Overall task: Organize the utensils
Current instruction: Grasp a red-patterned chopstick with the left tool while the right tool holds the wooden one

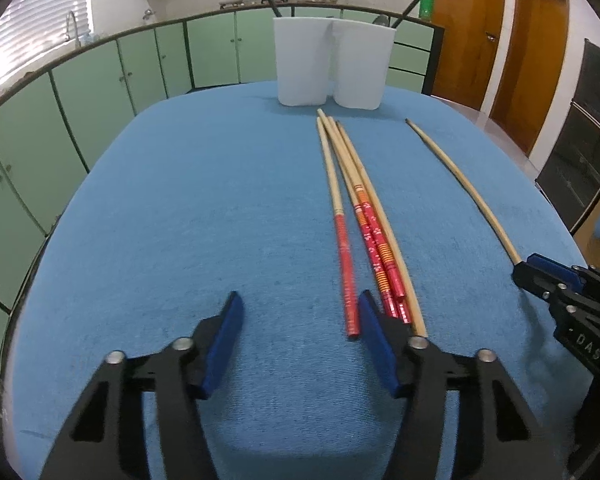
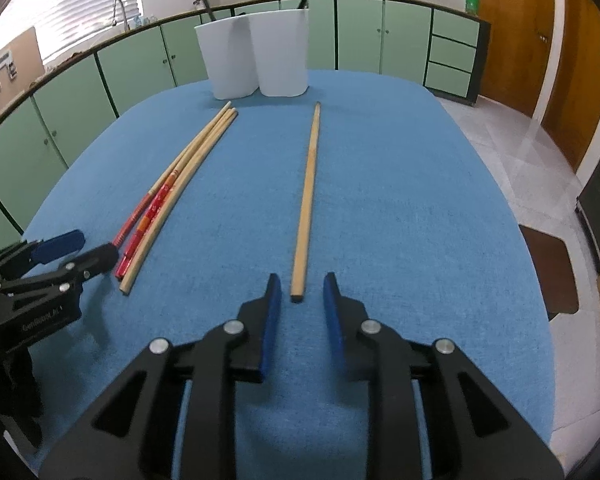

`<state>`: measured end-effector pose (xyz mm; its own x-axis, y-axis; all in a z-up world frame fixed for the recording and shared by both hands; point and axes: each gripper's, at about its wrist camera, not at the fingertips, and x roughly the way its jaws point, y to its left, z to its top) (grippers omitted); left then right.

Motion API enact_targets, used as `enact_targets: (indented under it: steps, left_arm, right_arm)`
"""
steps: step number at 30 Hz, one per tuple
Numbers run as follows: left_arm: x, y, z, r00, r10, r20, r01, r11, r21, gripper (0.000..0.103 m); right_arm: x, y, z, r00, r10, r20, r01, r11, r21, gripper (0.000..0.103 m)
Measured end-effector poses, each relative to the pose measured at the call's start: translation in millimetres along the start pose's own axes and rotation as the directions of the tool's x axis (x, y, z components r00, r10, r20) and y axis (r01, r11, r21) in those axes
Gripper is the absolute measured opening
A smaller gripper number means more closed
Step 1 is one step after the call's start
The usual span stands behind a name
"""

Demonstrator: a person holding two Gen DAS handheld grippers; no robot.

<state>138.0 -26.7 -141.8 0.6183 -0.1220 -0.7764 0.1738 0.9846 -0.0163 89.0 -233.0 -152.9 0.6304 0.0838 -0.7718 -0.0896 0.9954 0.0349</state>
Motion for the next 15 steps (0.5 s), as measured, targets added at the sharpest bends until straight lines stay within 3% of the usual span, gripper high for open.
enact_targets:
  steps: [1, 3, 8, 12, 15]
  left_arm:
    - [-0.1, -1.6, -0.2, 1.000, -0.004, 0.001, 0.004, 1.000, 0.004, 0.047]
    - [-0.5, -4.2, -0.1, 1.000, -0.012, 0.005, 0.012, 1.000, 0.014, 0.030]
    - [-0.1, -11.4, 0.2, 0.999, -0.041, 0.007, 0.041, 0.999, 0.030, 0.006]
    - [-4.1, -9.4, 2.9, 0.998, -0.052, 0.017, 0.052, 0.998, 0.027, 0.006]
    - [-23.2, -5.7, 12.3, 0.997, -0.041, 0.067, 0.039, 0.998, 0.041, 0.006]
  right_arm:
    - [0.3, 1.8, -0.6, 1.000, -0.001, 0.000, 0.001, 1.000, -0.013, 0.012]
    - [1.2, 6.7, -0.7, 1.000, -0.006, -0.003, 0.005, 0.999, -0.036, 0.007]
    - [0.7, 5.6, -0.1, 1.000, 0.002, -0.001, -0.002, 0.999, -0.032, 0.007]
    - [-7.6, -3.0, 1.8, 0.999, 0.031, 0.030, -0.031, 0.999, 0.007, 0.006]
    - [-23.5, -3.9, 9.8, 0.996, 0.017, 0.085, -0.015, 1.000, -0.021, 0.006]
